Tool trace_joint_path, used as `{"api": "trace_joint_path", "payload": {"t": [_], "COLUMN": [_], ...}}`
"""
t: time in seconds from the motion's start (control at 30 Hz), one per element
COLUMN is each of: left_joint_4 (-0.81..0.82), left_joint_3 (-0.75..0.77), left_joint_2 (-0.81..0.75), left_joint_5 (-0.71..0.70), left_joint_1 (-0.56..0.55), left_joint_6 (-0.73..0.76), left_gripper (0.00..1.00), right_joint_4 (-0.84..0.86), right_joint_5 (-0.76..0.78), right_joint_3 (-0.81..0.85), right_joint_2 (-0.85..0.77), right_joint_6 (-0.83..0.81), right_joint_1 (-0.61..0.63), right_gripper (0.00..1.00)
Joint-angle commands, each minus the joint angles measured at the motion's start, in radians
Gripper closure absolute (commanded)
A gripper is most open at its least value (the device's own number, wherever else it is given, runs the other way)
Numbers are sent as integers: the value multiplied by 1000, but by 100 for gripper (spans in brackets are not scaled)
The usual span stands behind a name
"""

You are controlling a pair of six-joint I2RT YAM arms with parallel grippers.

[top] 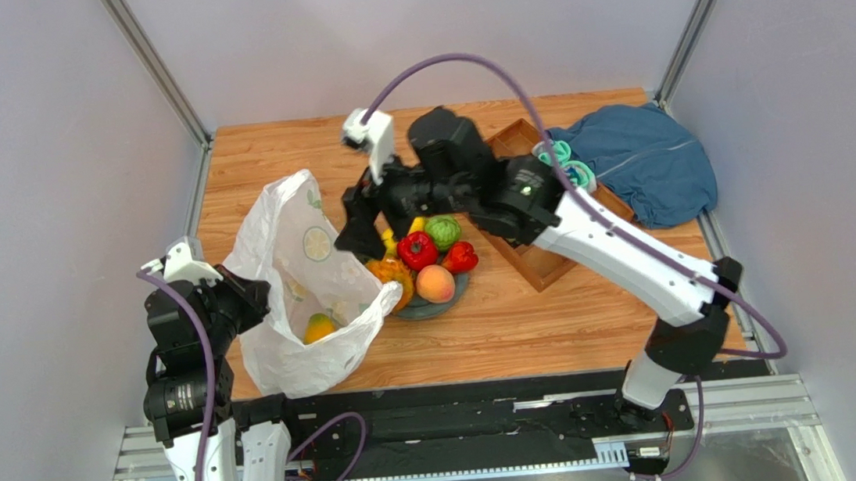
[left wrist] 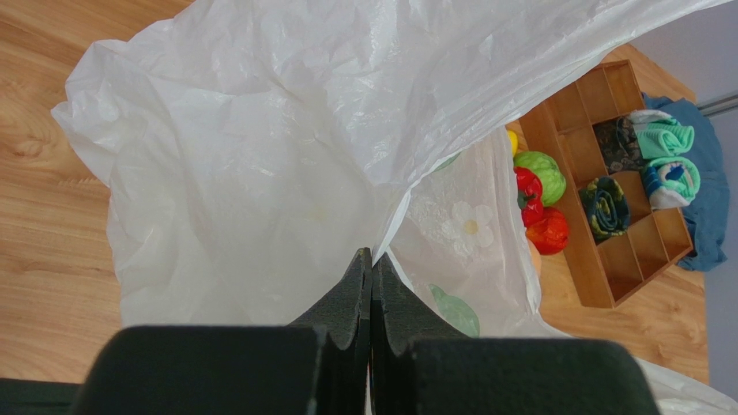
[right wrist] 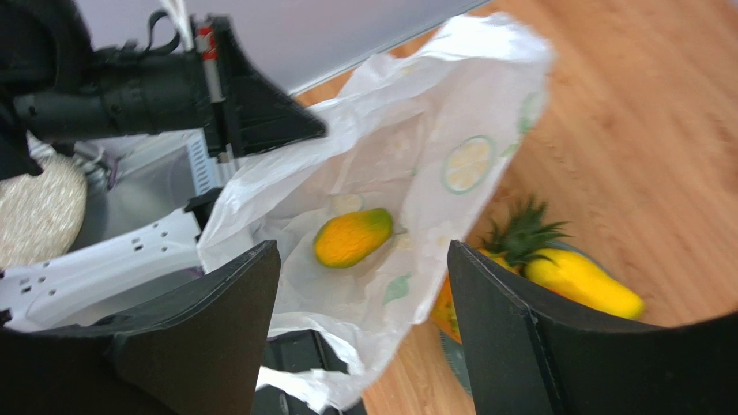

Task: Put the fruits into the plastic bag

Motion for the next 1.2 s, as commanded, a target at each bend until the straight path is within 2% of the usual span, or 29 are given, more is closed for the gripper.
{"api": "trace_joint_path", "payload": {"t": [0.0, 0.17, 0.3, 0.47, 0.73, 0.83, 1.17], "left_joint_4": [25, 25, 25, 31, 37, 49, 58], "left_joint_3": [1, 6, 6, 3, 3, -7, -28], "left_joint_2": [5, 10, 8, 10, 16, 18, 5], "left_joint_5": [-9, -9, -8, -9, -3, -2, 6], "left_joint_1": [-4, -2, -2, -1, -2, -2, -2], "left_joint_6": [13, 15, 12, 9, 18, 18, 9], "left_gripper": [100, 100, 100, 100, 100, 100, 100], "right_joint_4": [66, 51, 8, -29, -110, -129, -112], "right_joint_5": [75, 117, 212, 253, 275, 328, 373], "right_joint_3": [-118, -246, -300, -320, -233, -203, -156], "right_joint_2": [-89, -123, -111, -30, 136, 190, 276], "right_joint_6": [39, 90, 72, 82, 81, 72, 36], "right_joint_1": [-100, -203, -216, -216, -214, -205, -177], "right_gripper": [26, 31, 36, 41, 50, 53, 60]}}
